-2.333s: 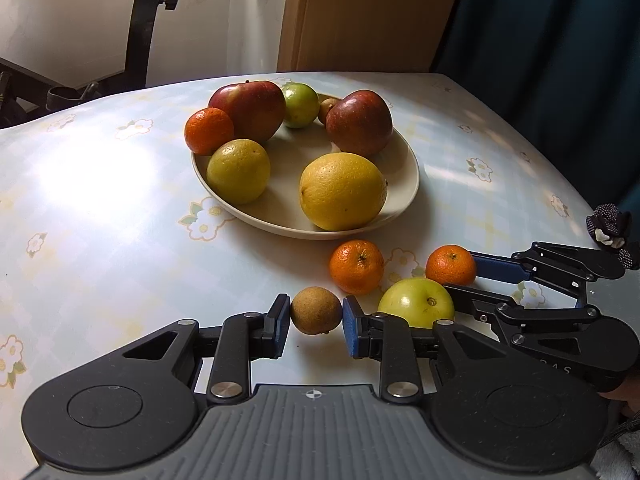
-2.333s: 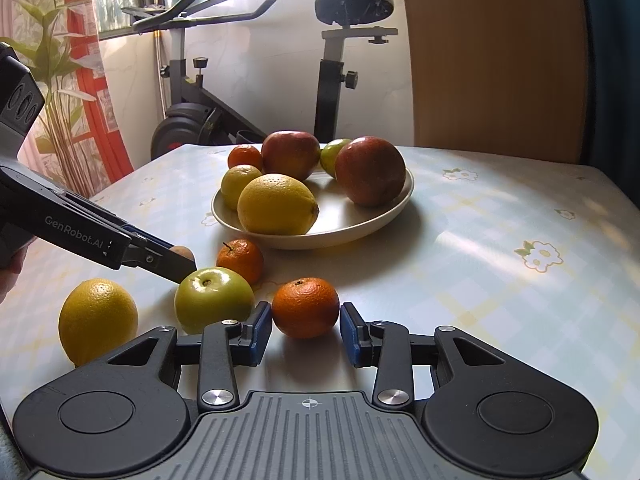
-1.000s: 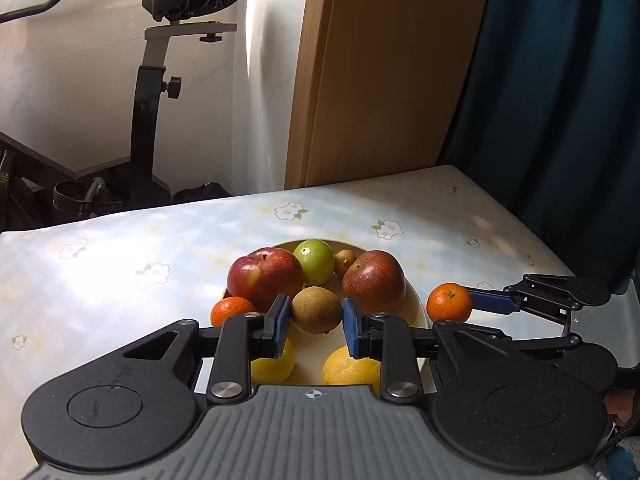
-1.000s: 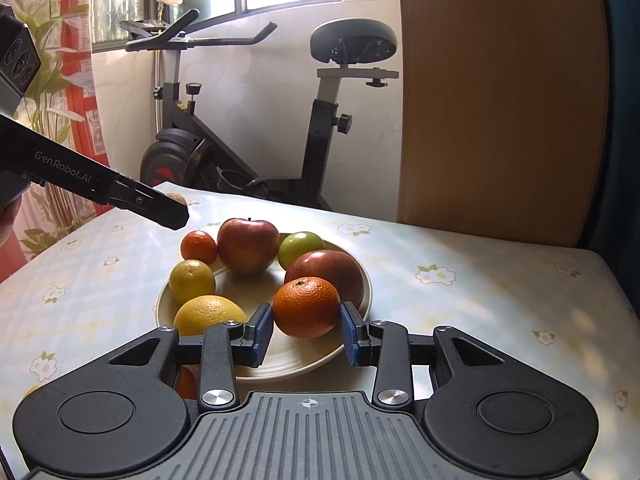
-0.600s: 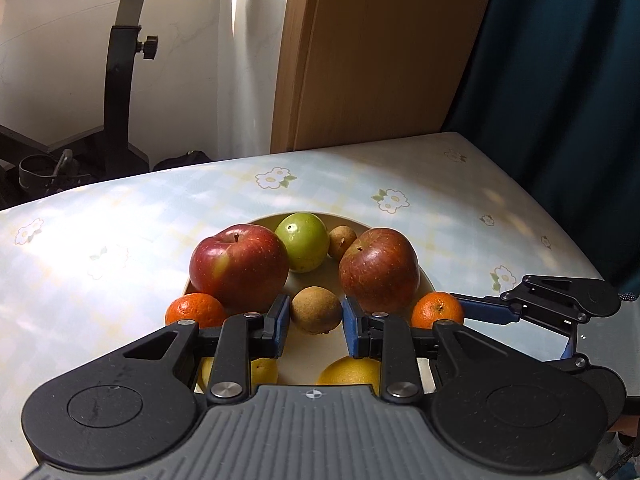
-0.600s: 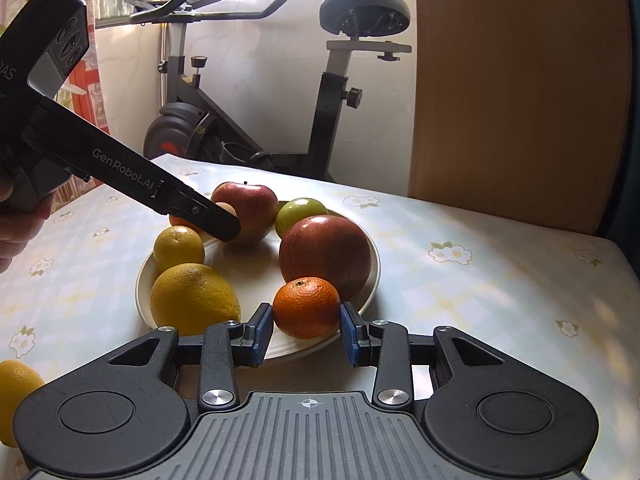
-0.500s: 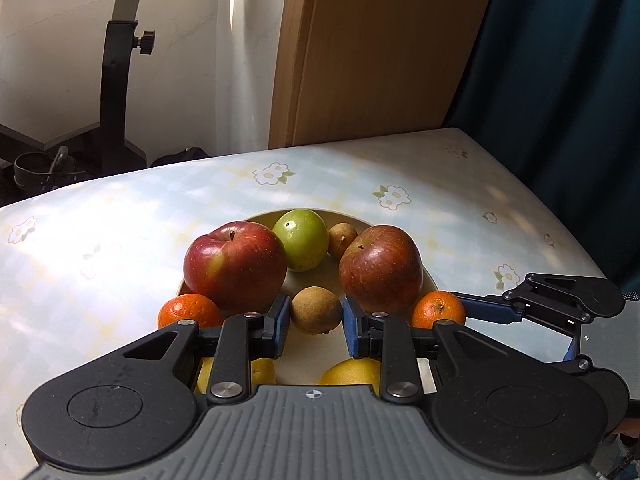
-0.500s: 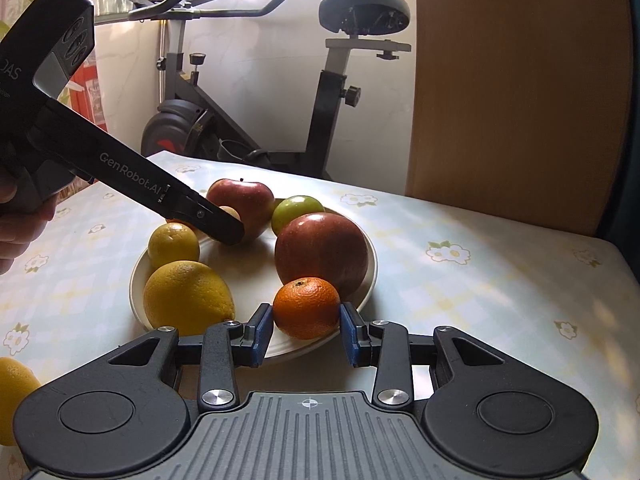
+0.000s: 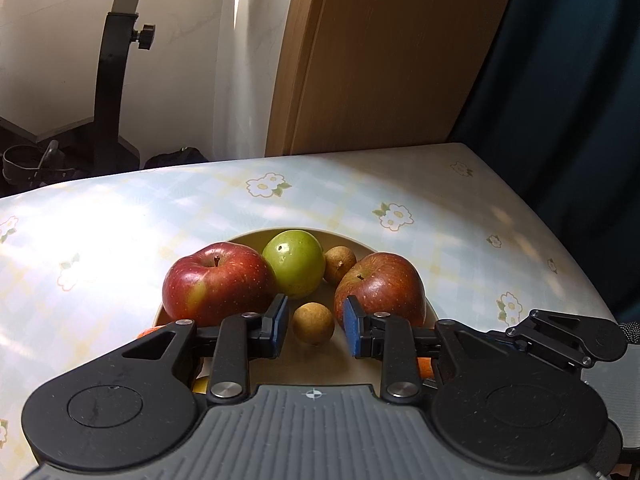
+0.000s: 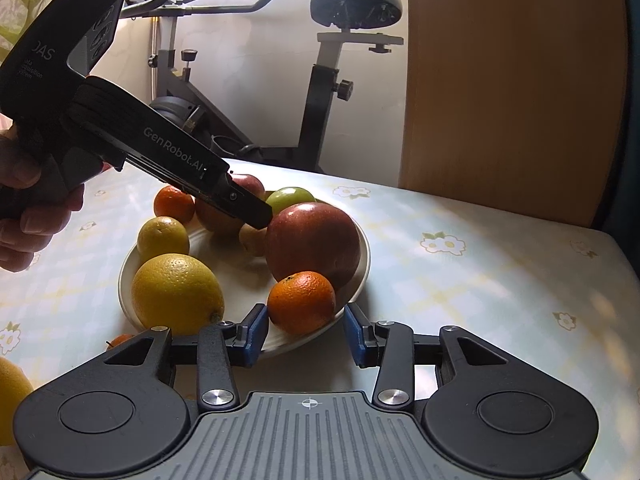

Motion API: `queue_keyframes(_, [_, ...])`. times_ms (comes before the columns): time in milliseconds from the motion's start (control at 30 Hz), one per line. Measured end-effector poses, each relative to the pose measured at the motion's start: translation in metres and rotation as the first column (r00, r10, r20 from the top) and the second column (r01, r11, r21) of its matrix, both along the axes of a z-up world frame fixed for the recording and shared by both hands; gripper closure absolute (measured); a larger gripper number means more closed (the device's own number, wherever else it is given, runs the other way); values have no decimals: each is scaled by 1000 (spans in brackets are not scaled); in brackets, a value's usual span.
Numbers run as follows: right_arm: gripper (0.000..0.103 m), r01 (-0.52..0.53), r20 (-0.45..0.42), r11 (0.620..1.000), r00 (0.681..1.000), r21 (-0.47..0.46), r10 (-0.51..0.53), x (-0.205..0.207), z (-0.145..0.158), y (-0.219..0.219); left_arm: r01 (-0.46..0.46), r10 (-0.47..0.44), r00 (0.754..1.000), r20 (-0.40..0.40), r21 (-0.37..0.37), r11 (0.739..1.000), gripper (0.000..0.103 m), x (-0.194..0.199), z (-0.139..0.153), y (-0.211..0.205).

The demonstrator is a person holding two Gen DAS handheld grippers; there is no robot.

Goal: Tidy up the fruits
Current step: 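Lower the kiwi onto the plate and open both tools, then withdraw both open tools from the plate toward the yellow lemon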

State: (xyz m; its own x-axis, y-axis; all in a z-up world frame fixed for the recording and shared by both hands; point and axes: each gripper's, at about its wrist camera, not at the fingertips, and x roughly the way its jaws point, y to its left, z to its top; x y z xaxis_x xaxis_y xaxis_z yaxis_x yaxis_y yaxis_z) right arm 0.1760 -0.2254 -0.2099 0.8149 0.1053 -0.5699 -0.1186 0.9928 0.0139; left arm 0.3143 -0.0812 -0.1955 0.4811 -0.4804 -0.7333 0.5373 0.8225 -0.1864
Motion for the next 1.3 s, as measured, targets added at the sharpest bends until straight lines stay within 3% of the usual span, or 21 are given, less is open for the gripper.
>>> queue_keyframes(200, [65, 19, 14, 1000, 1000, 14, -19, -6, 3, 1, -5, 6, 1000, 26, -26, 1000, 71, -7, 13, 4])
queue_keyframes(567, [65, 46, 40, 995, 998, 87, -50, -35, 13, 8, -57, 57, 996, 69, -1, 998, 71, -45, 31, 44])
queue_keyframes(1300, [65, -8, 56, 993, 998, 116, 2, -92, 22, 71, -126, 125, 991, 54, 10, 992, 71, -129, 30, 134])
